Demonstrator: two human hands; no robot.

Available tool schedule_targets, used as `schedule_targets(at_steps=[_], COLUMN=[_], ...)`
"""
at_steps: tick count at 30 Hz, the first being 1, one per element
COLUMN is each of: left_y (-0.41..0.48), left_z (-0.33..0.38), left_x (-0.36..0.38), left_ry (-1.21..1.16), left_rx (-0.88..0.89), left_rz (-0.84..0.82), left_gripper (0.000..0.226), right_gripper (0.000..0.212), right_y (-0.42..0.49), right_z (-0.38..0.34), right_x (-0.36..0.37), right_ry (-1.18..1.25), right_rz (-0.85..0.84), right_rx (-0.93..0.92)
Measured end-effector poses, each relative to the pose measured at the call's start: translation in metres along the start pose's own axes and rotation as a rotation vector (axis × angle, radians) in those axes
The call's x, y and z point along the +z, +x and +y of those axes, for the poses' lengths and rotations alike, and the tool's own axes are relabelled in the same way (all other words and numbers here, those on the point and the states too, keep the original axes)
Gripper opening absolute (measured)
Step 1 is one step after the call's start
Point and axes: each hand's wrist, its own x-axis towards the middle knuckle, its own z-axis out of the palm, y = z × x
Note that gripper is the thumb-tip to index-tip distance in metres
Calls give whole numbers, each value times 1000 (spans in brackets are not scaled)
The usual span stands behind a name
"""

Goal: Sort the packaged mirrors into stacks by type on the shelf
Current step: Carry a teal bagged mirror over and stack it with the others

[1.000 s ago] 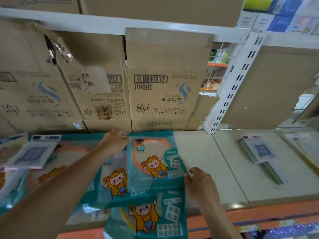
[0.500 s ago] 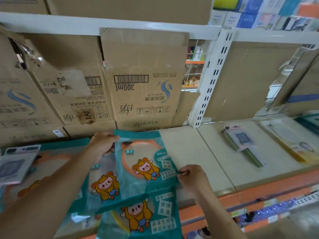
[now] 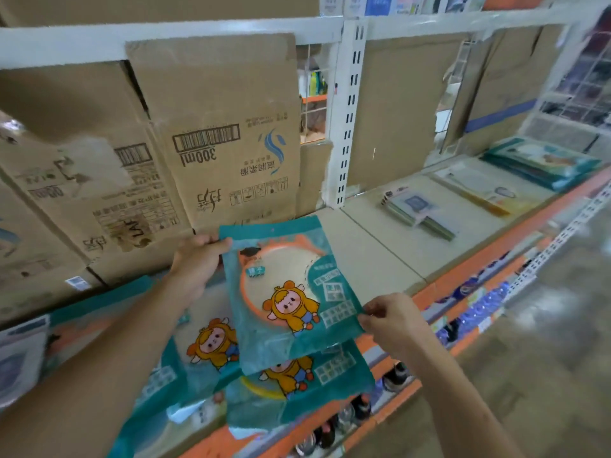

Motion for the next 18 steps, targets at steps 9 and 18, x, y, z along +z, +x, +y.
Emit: schedule_targets(at_steps=[9,18], left_y=[-32,-75], left_z=[34,48], left_x=[114,255], left_ry=[37,94], left_rx=[115,202], left_rz=[-336,-590], left_gripper=[12,17], right_gripper=[29,26], right_y=[-74,-115], right_z=[71,142], right_x=[-33,-87], right_ry=[338,522], right_rz=[340,578], right_rx=[169,294])
